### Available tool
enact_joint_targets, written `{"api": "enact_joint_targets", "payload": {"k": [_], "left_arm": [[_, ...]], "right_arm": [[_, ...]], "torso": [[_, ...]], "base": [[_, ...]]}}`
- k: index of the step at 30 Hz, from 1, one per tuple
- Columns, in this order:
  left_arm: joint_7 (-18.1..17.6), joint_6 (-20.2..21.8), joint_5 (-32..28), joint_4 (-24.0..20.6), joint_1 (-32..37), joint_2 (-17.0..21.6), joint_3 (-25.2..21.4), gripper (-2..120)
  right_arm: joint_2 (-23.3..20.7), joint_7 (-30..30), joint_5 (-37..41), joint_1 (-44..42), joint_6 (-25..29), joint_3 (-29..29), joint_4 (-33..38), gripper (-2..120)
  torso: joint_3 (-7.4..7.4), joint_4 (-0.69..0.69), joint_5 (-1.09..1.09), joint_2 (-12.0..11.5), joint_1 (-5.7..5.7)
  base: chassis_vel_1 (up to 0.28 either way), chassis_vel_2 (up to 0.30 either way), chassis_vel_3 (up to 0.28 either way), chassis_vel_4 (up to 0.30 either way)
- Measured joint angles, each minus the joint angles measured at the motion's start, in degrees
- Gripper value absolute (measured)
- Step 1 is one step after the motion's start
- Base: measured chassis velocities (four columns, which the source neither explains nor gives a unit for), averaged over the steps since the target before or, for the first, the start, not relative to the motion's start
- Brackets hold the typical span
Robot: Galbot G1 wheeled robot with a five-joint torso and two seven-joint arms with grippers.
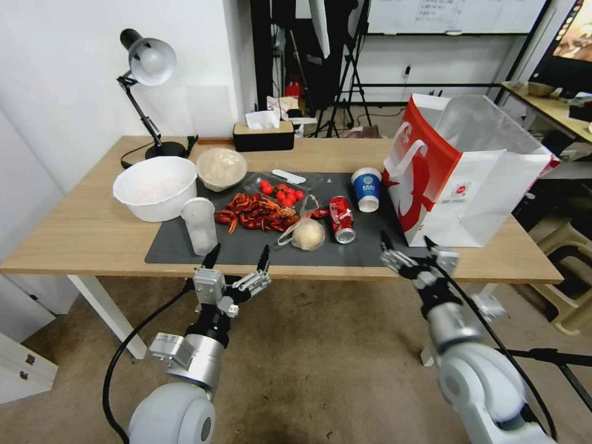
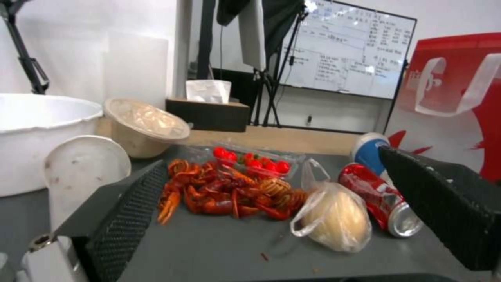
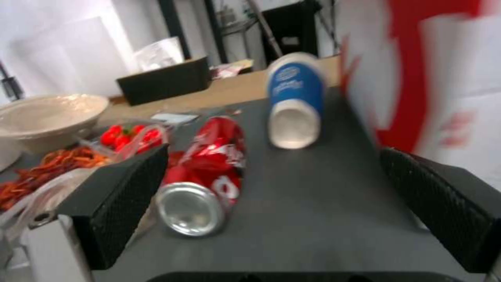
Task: Pick up the trash from the table and place it into the takeout bag.
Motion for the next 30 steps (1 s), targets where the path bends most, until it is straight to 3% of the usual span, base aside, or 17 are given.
{"api": "enact_joint_targets", "payload": {"k": [8,21,30], "left_arm": [[-0.1,-0.1,0.5,0.1,0.0,-1.0,-0.7,100],[-0.4,-0.1,0.7,0.9,-0.4,-1.8,-1.1,100],[-1.0,-0.6,0.5,0.8,-0.3,-1.3,-1.5,100]], "right_arm": [[-3.1,3.4,4.1,10.6,-3.4,-9.2,-5.2,100],[-2.9,9.4,5.7,17.1,-10.5,-14.9,-9.0,99],[-1.5,12.3,5.6,17.9,-13.8,-16.1,-9.8,72]], "torso": [[0.0,0.0,-0.02,0.0,-0.01],[0.0,-0.01,-0.01,0.0,0.0],[-0.01,-0.01,-0.02,0.0,-0.01]], "base": [[0.0,0.0,0.0,0.0],[0.0,0.0,0.0,0.0],[0.0,0.0,0.0,0.0]]}}
